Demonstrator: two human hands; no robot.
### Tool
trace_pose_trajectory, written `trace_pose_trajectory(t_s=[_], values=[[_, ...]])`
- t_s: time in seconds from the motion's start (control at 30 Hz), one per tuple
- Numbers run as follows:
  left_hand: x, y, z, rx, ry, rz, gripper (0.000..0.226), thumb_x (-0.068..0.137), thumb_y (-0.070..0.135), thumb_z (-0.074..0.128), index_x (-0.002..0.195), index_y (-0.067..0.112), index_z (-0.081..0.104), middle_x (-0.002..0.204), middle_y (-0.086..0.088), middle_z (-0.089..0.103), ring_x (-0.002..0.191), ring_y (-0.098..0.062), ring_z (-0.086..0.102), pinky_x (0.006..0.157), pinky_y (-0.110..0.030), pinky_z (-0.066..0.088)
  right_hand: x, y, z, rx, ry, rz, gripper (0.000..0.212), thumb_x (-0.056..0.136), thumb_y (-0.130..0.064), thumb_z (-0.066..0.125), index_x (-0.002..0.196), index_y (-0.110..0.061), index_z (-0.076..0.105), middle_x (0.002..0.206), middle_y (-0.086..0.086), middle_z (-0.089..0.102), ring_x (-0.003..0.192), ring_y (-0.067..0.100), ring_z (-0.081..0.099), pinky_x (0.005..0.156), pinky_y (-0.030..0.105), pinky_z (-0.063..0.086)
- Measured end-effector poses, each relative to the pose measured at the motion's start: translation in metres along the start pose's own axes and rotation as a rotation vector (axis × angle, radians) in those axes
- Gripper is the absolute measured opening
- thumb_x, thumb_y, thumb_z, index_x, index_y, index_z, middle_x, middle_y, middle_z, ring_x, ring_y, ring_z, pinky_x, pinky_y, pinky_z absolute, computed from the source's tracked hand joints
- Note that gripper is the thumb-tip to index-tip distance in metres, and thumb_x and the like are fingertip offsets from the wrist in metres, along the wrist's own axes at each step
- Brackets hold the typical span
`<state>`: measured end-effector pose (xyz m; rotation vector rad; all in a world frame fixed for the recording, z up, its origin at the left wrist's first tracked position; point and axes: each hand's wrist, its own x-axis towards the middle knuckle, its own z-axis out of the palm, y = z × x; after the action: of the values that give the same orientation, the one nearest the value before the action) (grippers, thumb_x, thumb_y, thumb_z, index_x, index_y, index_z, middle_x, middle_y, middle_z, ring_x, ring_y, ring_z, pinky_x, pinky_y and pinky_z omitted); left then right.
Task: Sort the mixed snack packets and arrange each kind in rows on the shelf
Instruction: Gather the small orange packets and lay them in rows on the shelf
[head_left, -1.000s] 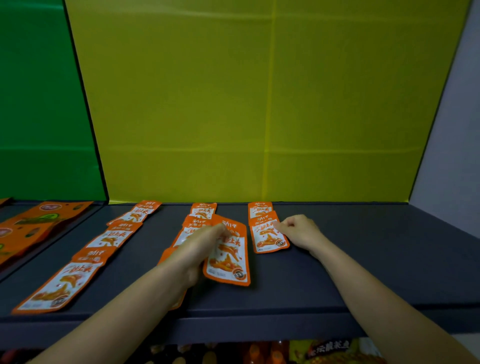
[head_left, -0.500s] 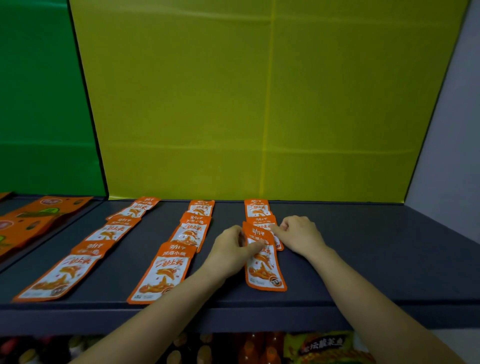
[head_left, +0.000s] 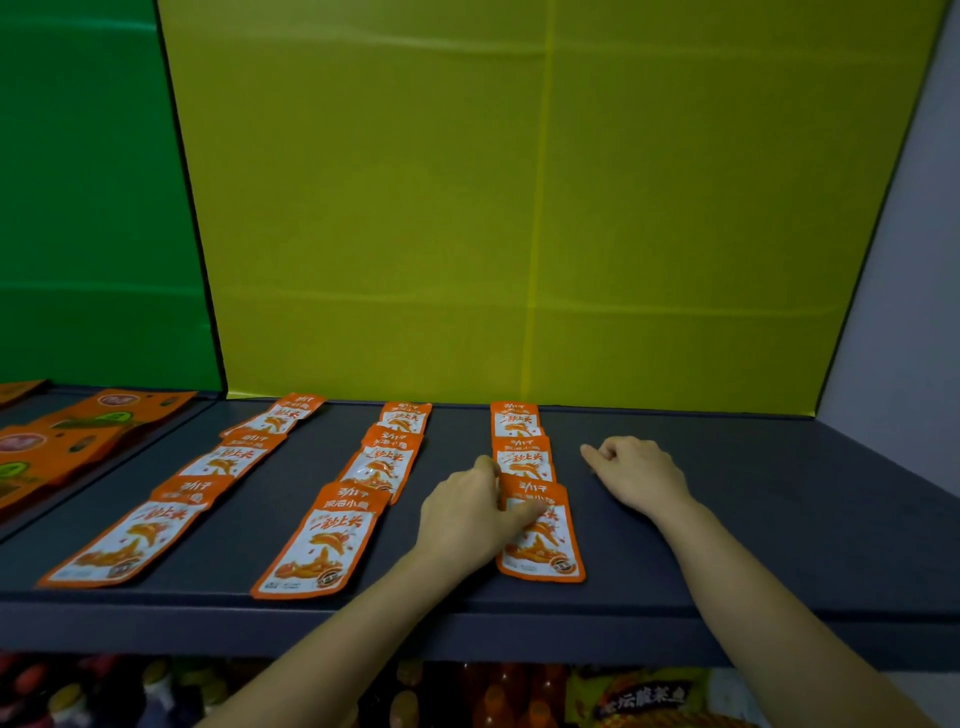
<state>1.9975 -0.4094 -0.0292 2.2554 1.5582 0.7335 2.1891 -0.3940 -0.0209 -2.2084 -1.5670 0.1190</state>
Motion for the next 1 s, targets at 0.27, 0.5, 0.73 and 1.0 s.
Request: trace_pose_trajectory(t_s=[0.27, 0.5, 0.73, 1.0], values=[[-0.015, -0.005, -0.016, 0.272, 0.359, 0.265, 0.045, 0.084, 0.059, 0.044, 0.093, 0.018, 0.059, 0.089, 0.001, 0.063, 0.086, -0.018, 0.059, 0.071, -0.030, 0.045, -0.011, -0.010, -0.010, -0.074, 0.102, -0.131, 0.033, 0.096, -0.043, 0.039, 0.094, -0.018, 0.060, 0.105, 0.003, 0.063, 0.096, 0.022, 0.058, 0.075, 0.031, 0.040], [-0.076, -0.065, -0.099, 0.368, 0.530, 0.164, 0.042, 0.079, 0.056, 0.035, 0.068, 0.022, 0.056, 0.066, 0.001, 0.063, 0.067, -0.024, 0.062, 0.057, -0.031, 0.041, -0.048, -0.054, -0.029, 0.014, 0.211, -0.429, 0.028, 0.096, -0.036, 0.040, 0.115, -0.024, 0.058, 0.115, -0.004, 0.059, 0.107, 0.017, 0.054, 0.080, 0.032, 0.043], [-0.163, -0.172, -0.176, 0.373, 0.592, -0.243, 0.027, 0.086, 0.048, 0.052, 0.079, 0.023, 0.061, 0.074, 0.005, 0.064, 0.074, -0.022, 0.062, 0.059, -0.034, 0.049, -0.094, -0.152, -0.014, 0.193, 0.211, -0.780, 0.024, 0.094, -0.032, 0.044, 0.111, -0.024, 0.060, 0.112, -0.004, 0.061, 0.106, 0.020, 0.056, 0.083, 0.035, 0.045], [-0.300, -0.269, -0.233, 0.547, 0.675, -0.540, 0.013, 0.083, 0.032, 0.064, 0.078, 0.020, 0.063, 0.063, 0.007, 0.061, 0.060, -0.019, 0.061, 0.044, -0.024, 0.039, -0.167, -0.293, 0.056, 0.306, 0.040, -1.038, 0.025, 0.095, -0.035, 0.044, 0.115, -0.027, 0.057, 0.117, -0.010, 0.059, 0.110, 0.013, 0.054, 0.087, 0.031, 0.042]])
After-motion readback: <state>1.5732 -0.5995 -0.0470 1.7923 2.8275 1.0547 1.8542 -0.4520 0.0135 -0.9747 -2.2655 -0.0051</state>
